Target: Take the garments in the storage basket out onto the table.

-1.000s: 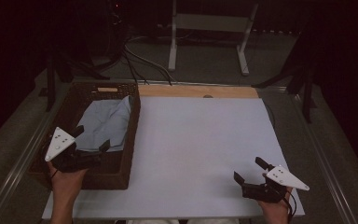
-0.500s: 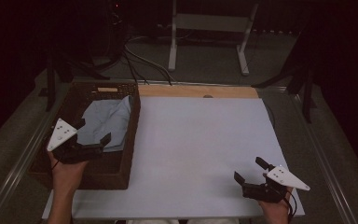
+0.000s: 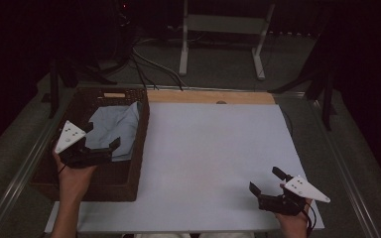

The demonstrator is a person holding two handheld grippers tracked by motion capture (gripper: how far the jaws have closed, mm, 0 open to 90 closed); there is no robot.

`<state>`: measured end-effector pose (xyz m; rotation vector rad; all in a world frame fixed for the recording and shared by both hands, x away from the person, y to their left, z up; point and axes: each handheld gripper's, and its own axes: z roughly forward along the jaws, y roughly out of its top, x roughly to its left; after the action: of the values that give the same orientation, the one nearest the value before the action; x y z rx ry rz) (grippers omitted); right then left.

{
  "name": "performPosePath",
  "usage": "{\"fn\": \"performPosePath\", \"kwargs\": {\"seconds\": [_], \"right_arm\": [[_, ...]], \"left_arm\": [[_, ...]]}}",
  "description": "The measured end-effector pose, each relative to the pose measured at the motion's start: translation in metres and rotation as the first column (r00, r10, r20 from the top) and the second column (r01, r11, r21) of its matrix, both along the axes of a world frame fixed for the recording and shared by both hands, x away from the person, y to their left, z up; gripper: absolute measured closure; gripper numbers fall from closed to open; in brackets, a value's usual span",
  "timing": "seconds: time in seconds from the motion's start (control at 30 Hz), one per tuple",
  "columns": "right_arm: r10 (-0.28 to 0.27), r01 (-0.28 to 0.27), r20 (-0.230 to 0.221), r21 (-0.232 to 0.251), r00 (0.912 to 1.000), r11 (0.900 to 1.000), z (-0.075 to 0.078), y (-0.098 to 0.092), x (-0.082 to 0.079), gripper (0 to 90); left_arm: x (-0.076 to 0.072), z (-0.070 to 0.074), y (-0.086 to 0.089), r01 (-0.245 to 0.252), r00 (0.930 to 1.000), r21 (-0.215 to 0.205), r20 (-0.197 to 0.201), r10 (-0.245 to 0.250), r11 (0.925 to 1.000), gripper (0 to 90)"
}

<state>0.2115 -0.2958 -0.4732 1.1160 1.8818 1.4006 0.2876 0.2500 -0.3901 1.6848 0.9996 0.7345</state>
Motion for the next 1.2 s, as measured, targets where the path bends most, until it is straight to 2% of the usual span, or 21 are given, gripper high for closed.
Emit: {"fn": "performPosePath", "kwargs": {"seconds": [0.37, 0.6, 0.8, 1.2], "right_arm": [[0.0, 0.0, 0.001, 0.004, 1.0, 1.0, 0.0, 0.0, 0.0, 2.3], [0.001, -0.001, 0.0, 0.004, 1.0, 1.0, 0.0, 0.0, 0.0, 2.3], [-0.002, 0.002, -0.002, 0.002, 1.0, 1.0, 0.0, 0.0, 0.001, 2.3], [-0.005, 0.005, -0.001, 0.005, 1.0, 1.0, 0.0, -0.001, 0.0, 2.3]], "left_arm": [[0.01, 0.003, 0.0, -0.001, 1.0, -0.011, 0.001, 0.001, 0.9999, 1.5], [0.018, 0.002, 0.0, -0.001, 0.9999, -0.007, -0.017, 0.001, 1.0, 1.5], [0.023, 0.0, -0.002, 0.002, 0.9995, 0.013, -0.031, -0.001, 0.9999, 1.5], [0.031, 0.0, -0.001, -0.01, 0.9992, 0.011, -0.038, 0.01, 0.9999, 1.5]]}}
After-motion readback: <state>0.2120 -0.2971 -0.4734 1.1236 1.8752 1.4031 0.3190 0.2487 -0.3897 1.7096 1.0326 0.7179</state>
